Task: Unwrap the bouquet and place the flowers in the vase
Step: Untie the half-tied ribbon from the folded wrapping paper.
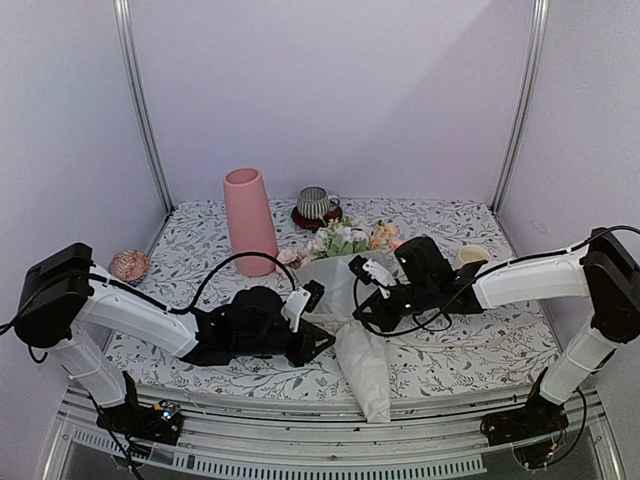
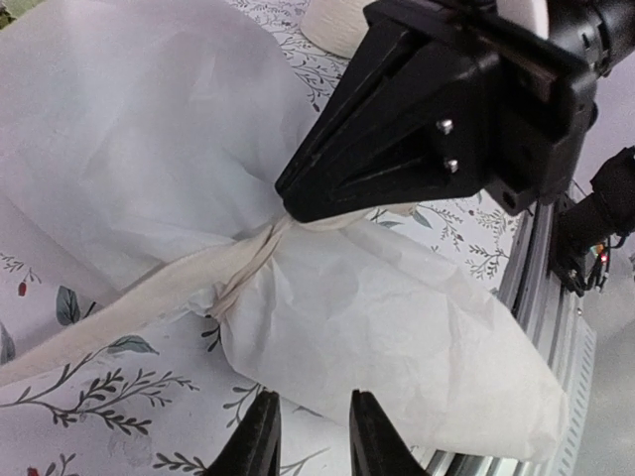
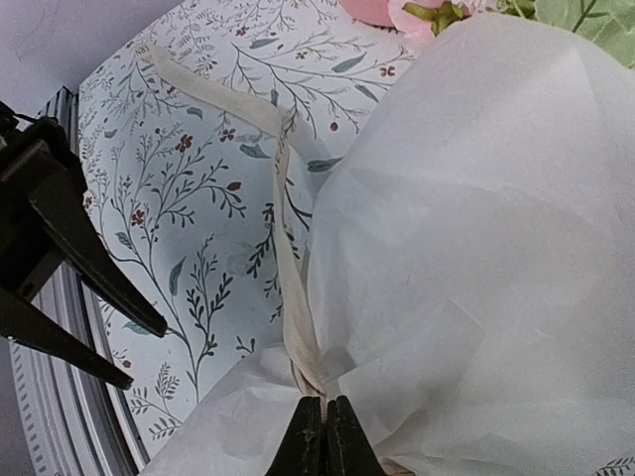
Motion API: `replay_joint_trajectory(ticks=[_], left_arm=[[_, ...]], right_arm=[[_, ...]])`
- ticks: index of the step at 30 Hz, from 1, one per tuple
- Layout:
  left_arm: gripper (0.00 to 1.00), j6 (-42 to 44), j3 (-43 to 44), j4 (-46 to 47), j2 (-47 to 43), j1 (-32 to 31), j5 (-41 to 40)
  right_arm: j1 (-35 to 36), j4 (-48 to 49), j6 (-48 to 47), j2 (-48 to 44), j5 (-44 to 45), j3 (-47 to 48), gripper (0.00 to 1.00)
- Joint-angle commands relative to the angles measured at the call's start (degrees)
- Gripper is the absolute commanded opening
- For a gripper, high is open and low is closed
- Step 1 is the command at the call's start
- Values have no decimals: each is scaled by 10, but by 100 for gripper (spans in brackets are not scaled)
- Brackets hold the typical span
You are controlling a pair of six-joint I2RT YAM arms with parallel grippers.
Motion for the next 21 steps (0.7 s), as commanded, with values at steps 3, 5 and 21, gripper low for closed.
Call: replay_joint_trajectory(ticks=[3,5,21], left_arm=[[27,1,-3,7,2,-7,-1],[27,1,-2,7,3,-7,0],[27,11,18,-8,18,-14,-8]], right_arm=[[0,-1,0,-52,-7,14,4],[-1,4,4,-61,6,7,4],[-1,28,21,-110,76,-45,14]])
